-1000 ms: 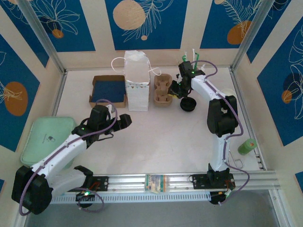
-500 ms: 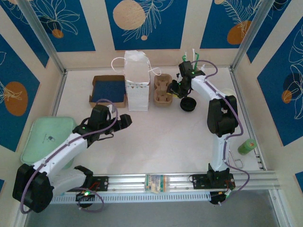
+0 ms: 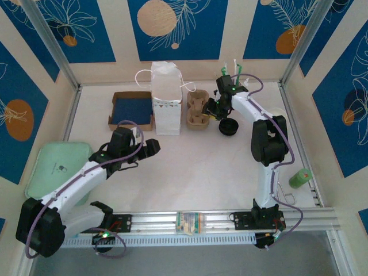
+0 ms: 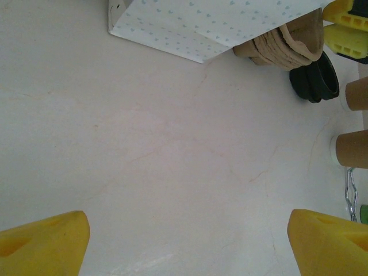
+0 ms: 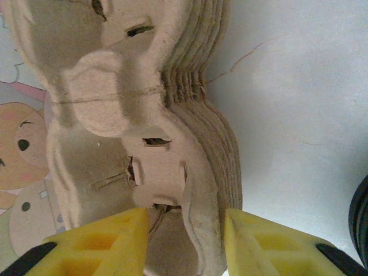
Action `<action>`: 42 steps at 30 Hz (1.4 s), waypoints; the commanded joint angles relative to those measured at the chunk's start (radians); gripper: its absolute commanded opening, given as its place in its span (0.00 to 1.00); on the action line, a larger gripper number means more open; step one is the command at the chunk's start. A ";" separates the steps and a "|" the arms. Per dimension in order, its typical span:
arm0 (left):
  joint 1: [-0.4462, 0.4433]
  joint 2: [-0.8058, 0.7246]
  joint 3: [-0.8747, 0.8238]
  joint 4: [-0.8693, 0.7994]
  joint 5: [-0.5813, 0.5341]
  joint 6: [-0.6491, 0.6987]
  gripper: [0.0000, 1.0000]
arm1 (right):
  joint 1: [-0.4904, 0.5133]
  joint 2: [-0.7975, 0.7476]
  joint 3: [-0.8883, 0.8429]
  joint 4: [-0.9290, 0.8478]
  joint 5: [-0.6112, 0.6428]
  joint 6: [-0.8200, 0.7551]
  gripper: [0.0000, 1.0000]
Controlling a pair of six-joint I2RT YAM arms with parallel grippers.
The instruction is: Pack the takeout coffee
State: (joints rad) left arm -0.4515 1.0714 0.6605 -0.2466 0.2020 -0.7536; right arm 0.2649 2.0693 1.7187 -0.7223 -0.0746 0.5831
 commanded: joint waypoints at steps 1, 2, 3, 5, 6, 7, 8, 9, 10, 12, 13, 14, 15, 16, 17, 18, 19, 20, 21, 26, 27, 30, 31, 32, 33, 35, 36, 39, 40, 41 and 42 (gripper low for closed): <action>0.016 0.015 0.001 0.022 0.023 -0.003 0.89 | 0.009 0.020 0.018 -0.026 -0.001 -0.011 0.40; 0.016 0.016 0.001 0.022 0.025 -0.003 0.89 | 0.010 0.020 0.018 -0.026 -0.001 -0.011 0.40; 0.016 0.017 0.001 0.023 0.025 -0.003 0.89 | 0.010 0.020 0.019 -0.026 -0.002 -0.012 0.40; 0.017 0.018 0.001 0.026 0.027 -0.003 0.89 | 0.010 0.021 0.019 -0.024 -0.008 -0.011 0.40; 0.017 0.018 0.001 0.026 0.026 -0.003 0.89 | 0.011 0.020 0.021 -0.024 -0.012 -0.010 0.39; 0.017 0.018 0.001 0.025 0.026 -0.003 0.89 | 0.011 0.020 0.020 -0.023 -0.014 -0.009 0.38; 0.017 0.018 0.003 0.025 0.027 -0.003 0.89 | 0.012 0.018 0.020 -0.023 -0.012 -0.008 0.38; 0.018 0.017 0.001 0.025 0.026 -0.003 0.89 | 0.012 0.016 0.021 -0.024 -0.010 -0.007 0.38; 0.018 0.016 0.001 0.024 0.026 -0.003 0.89 | 0.011 0.015 0.022 -0.024 -0.009 -0.008 0.38; 0.019 0.016 -0.001 0.025 0.027 -0.004 0.89 | 0.013 0.011 0.026 -0.032 0.000 -0.009 0.38; 0.019 0.016 0.000 0.024 0.027 -0.003 0.89 | 0.013 0.009 0.028 -0.038 0.007 -0.010 0.38; 0.019 0.016 -0.001 0.025 0.027 -0.003 0.89 | 0.015 0.008 0.030 -0.041 0.014 -0.011 0.38; 0.019 0.016 0.000 0.026 0.027 -0.002 0.89 | 0.014 0.005 0.030 -0.044 0.019 -0.011 0.38; 0.019 0.016 -0.001 0.026 0.028 -0.003 0.89 | 0.014 0.002 0.030 -0.046 0.021 -0.012 0.38; 0.020 0.016 -0.001 0.027 0.028 -0.003 0.89 | 0.014 0.000 0.030 -0.048 0.022 -0.012 0.39; 0.020 0.016 0.001 0.027 0.028 -0.003 0.89 | 0.014 -0.001 0.030 -0.050 0.026 -0.013 0.39; 0.020 0.017 -0.001 0.027 0.029 -0.003 0.89 | 0.016 -0.004 0.030 -0.052 0.030 -0.013 0.39; 0.020 0.018 -0.001 0.027 0.030 -0.003 0.89 | 0.017 -0.006 0.030 -0.051 0.033 -0.014 0.39; 0.020 0.016 0.000 0.028 0.030 -0.003 0.89 | 0.018 -0.008 0.030 -0.053 0.034 -0.014 0.39; 0.022 0.010 -0.005 0.027 0.029 -0.004 0.89 | 0.022 -0.021 0.030 -0.050 0.041 -0.009 0.39; 0.022 0.010 -0.006 0.027 0.030 -0.004 0.89 | 0.023 -0.023 0.030 -0.050 0.043 -0.009 0.39; 0.022 0.006 -0.004 0.024 0.029 -0.004 0.89 | 0.027 -0.029 0.031 -0.050 0.041 -0.008 0.39; 0.022 0.005 -0.005 0.023 0.028 -0.004 0.89 | 0.028 -0.029 0.032 -0.051 0.041 -0.008 0.39; 0.023 0.004 -0.006 0.022 0.029 -0.004 0.89 | 0.030 -0.033 0.033 -0.050 0.041 -0.008 0.39; 0.022 0.004 -0.007 0.023 0.030 -0.004 0.89 | 0.030 -0.034 0.032 -0.049 0.039 -0.008 0.39; 0.022 0.002 -0.007 0.022 0.030 -0.006 0.89 | 0.031 -0.038 0.033 -0.051 0.042 -0.008 0.39; 0.023 0.002 -0.007 0.022 0.030 -0.006 0.89 | 0.032 -0.040 0.033 -0.052 0.042 -0.007 0.38; 0.023 -0.001 -0.010 0.022 0.030 -0.006 0.88 | 0.033 -0.045 0.032 -0.054 0.048 -0.008 0.38; 0.023 -0.002 -0.009 0.023 0.030 -0.008 0.89 | 0.033 -0.045 0.033 -0.054 0.048 -0.008 0.38; 0.023 -0.004 -0.011 0.022 0.030 -0.007 0.89 | 0.033 -0.046 0.032 -0.054 0.049 -0.008 0.37; 0.023 -0.004 -0.010 0.022 0.028 -0.007 0.89 | 0.033 -0.046 0.033 -0.057 0.049 -0.008 0.37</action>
State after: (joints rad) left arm -0.4423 1.0878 0.6605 -0.2398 0.2100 -0.7536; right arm 0.2909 2.0663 1.7203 -0.7521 -0.0292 0.5831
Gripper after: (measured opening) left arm 0.886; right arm 0.374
